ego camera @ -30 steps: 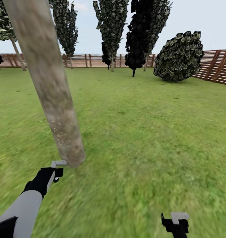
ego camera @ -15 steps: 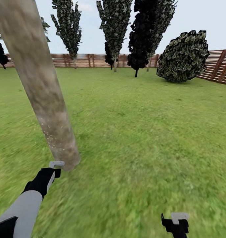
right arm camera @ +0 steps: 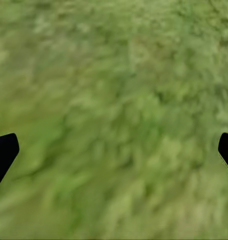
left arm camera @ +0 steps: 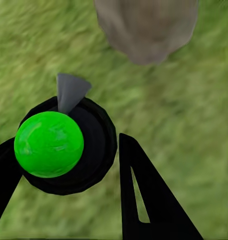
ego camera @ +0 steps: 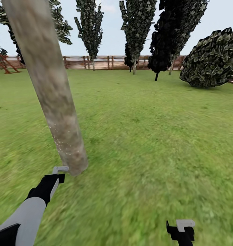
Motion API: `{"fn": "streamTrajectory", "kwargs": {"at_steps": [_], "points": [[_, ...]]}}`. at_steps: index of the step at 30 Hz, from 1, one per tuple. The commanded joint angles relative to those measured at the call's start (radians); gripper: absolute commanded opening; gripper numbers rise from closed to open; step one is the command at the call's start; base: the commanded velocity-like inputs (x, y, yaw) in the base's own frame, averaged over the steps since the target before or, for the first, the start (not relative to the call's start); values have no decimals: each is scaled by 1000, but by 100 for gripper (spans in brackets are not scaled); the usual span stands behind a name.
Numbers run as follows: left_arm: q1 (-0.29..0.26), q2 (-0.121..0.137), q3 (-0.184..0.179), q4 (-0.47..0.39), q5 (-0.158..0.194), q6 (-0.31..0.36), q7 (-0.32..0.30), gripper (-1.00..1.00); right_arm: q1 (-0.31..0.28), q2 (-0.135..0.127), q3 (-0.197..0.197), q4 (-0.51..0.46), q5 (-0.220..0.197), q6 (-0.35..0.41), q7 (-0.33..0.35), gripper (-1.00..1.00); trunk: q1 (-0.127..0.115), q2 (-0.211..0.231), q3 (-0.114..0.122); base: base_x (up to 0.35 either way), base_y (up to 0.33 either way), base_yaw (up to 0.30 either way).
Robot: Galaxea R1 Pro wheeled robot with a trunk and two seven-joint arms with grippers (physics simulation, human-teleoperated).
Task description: In the garden, pick up the pesticide atomizer on the floor and spray pesticide onto both trees until each tree trunk is fully covered.
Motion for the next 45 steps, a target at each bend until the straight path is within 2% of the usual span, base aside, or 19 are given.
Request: {"fn": "streamTrajectory", "kwargs": {"at_steps": [1, 4, 7, 24, 36, 39, 45], "points": [[-1, -2, 2, 0, -4, 3, 0, -100, 0, 0, -7, 1, 11, -2, -3, 100, 0, 0, -1, 125, -255, 269], [-1, -23, 1, 1, -5, 0, 2, -100, 0, 0, -7, 0, 11, -2, -3, 100, 0, 0, -1, 131, -255, 228], [-1, -30, 0, 1, -4, -1, 3, -100, 0, 0, -7, 0, 10, -2, -3, 100, 0, 0, -1, 132, -255, 117], [-1, -32, -2, -1, -4, -2, 5, -100, 0, 0, -7, 1, 11, -2, -3, 100, 0, 0, -1, 145, -255, 9], [-2, -30, 1, -20, -6, 3, 5, -100, 0, 0, -7, 0, 11, -2, -3, 100, 0, 0, -1, 65, -266, 258], [-3, -21, 2, -23, -7, 5, 7, -100, 0, 0, -7, 0, 11, -2, -3, 100, 0, 0, -1, 1, -274, 277], [-4, -17, 3, -80, -8, 13, 18, -100, 0, 0, -7, 0, 11, -2, -3, 100, 0, 0, -1, 80, -266, 277]]}}
